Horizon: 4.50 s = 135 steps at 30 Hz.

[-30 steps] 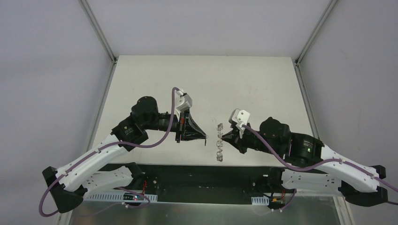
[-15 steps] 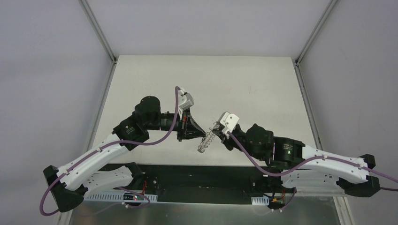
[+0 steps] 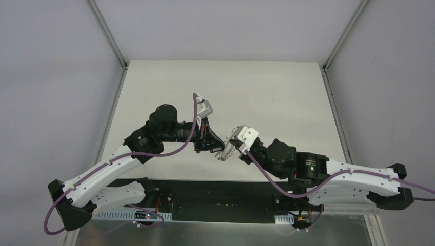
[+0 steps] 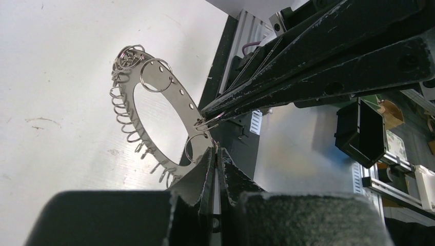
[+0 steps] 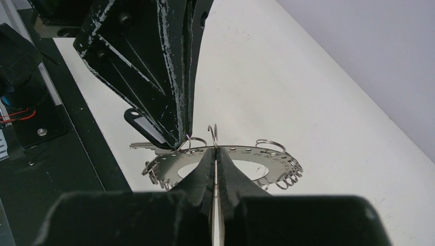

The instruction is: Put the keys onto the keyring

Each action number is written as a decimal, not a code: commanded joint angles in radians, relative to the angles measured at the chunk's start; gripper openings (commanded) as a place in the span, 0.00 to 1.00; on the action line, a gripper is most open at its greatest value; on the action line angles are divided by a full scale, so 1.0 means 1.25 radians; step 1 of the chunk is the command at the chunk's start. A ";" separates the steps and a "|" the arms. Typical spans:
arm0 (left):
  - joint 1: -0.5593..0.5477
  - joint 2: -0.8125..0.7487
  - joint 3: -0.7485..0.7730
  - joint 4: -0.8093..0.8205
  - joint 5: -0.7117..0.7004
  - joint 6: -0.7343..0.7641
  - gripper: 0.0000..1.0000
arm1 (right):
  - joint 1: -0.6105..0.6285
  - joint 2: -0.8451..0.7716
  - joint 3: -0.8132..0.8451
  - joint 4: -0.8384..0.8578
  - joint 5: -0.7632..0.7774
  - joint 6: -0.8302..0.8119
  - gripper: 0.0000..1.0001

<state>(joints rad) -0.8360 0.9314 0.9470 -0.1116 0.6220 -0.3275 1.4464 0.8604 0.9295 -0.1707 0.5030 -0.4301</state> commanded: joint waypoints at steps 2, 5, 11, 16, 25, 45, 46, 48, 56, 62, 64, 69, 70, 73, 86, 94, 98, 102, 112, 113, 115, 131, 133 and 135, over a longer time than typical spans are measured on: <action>0.005 -0.015 0.028 0.009 -0.027 0.010 0.00 | 0.014 0.001 0.019 0.057 0.025 -0.018 0.00; 0.005 -0.024 0.024 0.008 -0.032 0.011 0.00 | 0.017 0.011 0.023 0.042 0.034 -0.018 0.00; 0.004 -0.041 0.022 0.009 -0.025 0.019 0.00 | 0.021 0.019 0.022 0.037 0.057 -0.018 0.00; 0.006 -0.051 0.019 0.008 -0.025 0.021 0.00 | 0.026 0.021 0.029 0.030 0.054 -0.018 0.00; 0.004 -0.052 0.019 0.008 -0.031 0.019 0.00 | 0.038 0.037 0.040 0.029 0.057 -0.023 0.00; 0.005 -0.042 0.018 0.008 -0.007 0.018 0.00 | 0.085 0.032 0.049 0.061 0.099 -0.048 0.00; 0.005 -0.041 0.018 0.008 -0.004 0.019 0.00 | 0.086 0.032 0.049 0.064 0.104 -0.049 0.00; 0.005 -0.042 0.019 0.008 0.001 0.019 0.00 | 0.088 0.030 0.047 0.068 0.111 -0.051 0.00; 0.006 -0.037 0.018 0.009 0.004 0.018 0.00 | 0.099 0.026 0.046 0.074 0.103 -0.054 0.00; 0.005 -0.041 0.014 0.008 -0.017 0.018 0.00 | 0.116 0.019 0.042 0.070 0.106 -0.057 0.00; 0.005 -0.039 0.013 0.009 -0.018 0.017 0.00 | 0.121 0.015 0.040 0.073 0.111 -0.060 0.00; 0.004 -0.036 0.012 0.008 -0.021 0.018 0.00 | 0.134 0.005 0.035 0.075 0.111 -0.066 0.00; 0.005 -0.037 0.013 0.008 -0.024 0.017 0.00 | 0.137 0.003 0.035 0.074 0.110 -0.066 0.00; 0.005 -0.038 0.012 0.008 -0.031 0.017 0.00 | 0.143 0.000 0.034 0.067 0.107 -0.066 0.00; 0.004 -0.042 0.012 0.021 -0.001 0.006 0.08 | 0.150 -0.050 -0.016 0.106 0.083 -0.076 0.00; 0.004 -0.090 0.012 0.036 0.049 0.008 0.35 | 0.150 -0.112 -0.010 0.105 0.028 -0.063 0.00; 0.004 -0.135 0.004 0.082 0.069 -0.002 0.39 | 0.150 -0.136 -0.002 0.097 -0.021 -0.040 0.00; 0.004 -0.144 -0.001 0.171 0.106 -0.036 0.41 | 0.150 -0.141 0.008 0.093 -0.058 -0.022 0.00; 0.004 -0.106 -0.016 0.354 0.232 -0.093 0.43 | 0.147 -0.128 0.068 0.093 -0.160 0.116 0.00; 0.004 -0.103 -0.015 0.367 0.243 -0.100 0.44 | 0.147 -0.123 0.077 0.093 -0.164 0.132 0.00; 0.003 -0.098 -0.015 0.392 0.264 -0.111 0.44 | 0.147 -0.110 0.093 0.087 -0.163 0.156 0.00; -0.003 -0.142 -0.041 0.411 0.276 -0.132 0.39 | 0.147 -0.034 0.149 0.112 -0.112 0.249 0.00; -0.003 -0.148 -0.046 0.409 0.276 -0.133 0.38 | 0.147 -0.033 0.147 0.123 -0.114 0.252 0.00; -0.003 -0.155 -0.052 0.405 0.273 -0.131 0.38 | 0.147 -0.033 0.146 0.130 -0.113 0.252 0.00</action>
<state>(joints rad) -0.8368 0.7589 0.8997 0.3412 0.9379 -0.4808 1.6276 0.8253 1.0607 -0.1143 0.3443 -0.1425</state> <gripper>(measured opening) 0.384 0.006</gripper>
